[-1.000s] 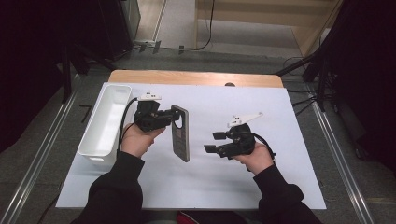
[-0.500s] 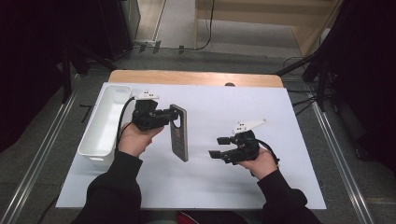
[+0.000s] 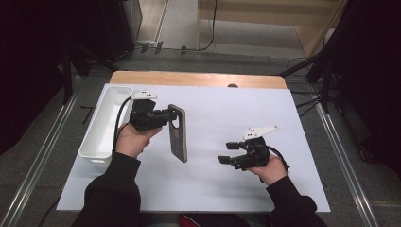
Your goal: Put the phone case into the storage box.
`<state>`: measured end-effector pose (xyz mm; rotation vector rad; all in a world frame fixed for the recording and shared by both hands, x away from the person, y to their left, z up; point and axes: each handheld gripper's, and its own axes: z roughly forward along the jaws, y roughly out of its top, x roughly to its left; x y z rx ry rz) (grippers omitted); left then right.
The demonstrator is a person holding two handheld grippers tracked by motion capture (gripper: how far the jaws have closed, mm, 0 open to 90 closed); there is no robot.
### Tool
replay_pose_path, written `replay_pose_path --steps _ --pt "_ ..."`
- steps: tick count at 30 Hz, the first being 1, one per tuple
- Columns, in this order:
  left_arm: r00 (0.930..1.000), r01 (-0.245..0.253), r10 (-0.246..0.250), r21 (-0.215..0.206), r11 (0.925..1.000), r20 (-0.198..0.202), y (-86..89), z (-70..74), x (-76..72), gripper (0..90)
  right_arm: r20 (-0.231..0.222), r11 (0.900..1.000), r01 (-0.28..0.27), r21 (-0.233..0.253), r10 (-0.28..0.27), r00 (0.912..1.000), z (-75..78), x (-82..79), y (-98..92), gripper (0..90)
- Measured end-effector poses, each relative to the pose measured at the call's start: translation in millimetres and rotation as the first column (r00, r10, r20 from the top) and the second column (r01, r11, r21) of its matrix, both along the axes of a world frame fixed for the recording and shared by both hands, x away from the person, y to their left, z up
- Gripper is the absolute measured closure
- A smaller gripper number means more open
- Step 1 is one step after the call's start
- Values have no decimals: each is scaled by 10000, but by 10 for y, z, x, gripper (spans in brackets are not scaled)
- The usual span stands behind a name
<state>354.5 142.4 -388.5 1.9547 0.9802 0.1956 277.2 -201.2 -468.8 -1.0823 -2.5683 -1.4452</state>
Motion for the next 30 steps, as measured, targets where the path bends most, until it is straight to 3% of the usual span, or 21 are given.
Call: replay_pose_path --steps 10,30 --pt "9994 -338 337 69 9994 93 119 81 17 718 4 9998 196 -82 -196 9998 -82 -76 -161 292" --pt "9944 -988 966 511 9938 439 373 447 92 718 119 9998 218 -9 -218 9997 -153 -175 -284 291"
